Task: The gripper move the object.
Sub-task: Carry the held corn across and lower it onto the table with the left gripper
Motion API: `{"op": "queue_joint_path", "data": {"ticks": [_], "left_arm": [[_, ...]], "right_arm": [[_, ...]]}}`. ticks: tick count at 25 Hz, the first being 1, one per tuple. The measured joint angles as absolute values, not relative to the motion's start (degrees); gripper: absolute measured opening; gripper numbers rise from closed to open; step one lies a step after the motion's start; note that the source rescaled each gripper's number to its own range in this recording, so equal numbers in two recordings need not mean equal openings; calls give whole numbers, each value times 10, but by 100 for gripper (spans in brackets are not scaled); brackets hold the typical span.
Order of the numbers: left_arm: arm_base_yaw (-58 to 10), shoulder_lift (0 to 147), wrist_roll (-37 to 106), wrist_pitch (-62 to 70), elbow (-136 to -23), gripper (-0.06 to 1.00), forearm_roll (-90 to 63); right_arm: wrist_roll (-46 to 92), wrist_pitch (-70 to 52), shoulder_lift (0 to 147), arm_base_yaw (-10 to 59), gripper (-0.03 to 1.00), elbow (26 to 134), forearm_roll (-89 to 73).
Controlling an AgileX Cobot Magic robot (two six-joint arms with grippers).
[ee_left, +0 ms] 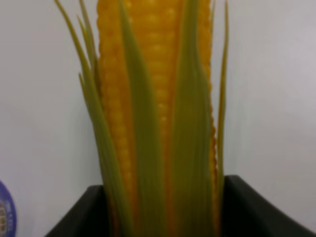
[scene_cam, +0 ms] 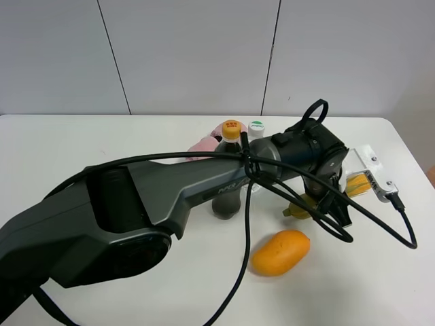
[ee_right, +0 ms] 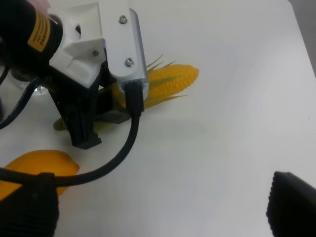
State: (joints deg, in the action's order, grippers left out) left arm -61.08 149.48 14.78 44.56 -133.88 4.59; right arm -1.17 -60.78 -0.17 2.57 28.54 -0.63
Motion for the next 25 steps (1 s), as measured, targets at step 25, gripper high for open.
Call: {"op": "queue_joint_path", "data": {"ticks": [25], "left_arm": [[-556,1496,148,460,-1339,0,28]], "right_arm": [[-12,-608,-2,26,100,285,-6]]}}
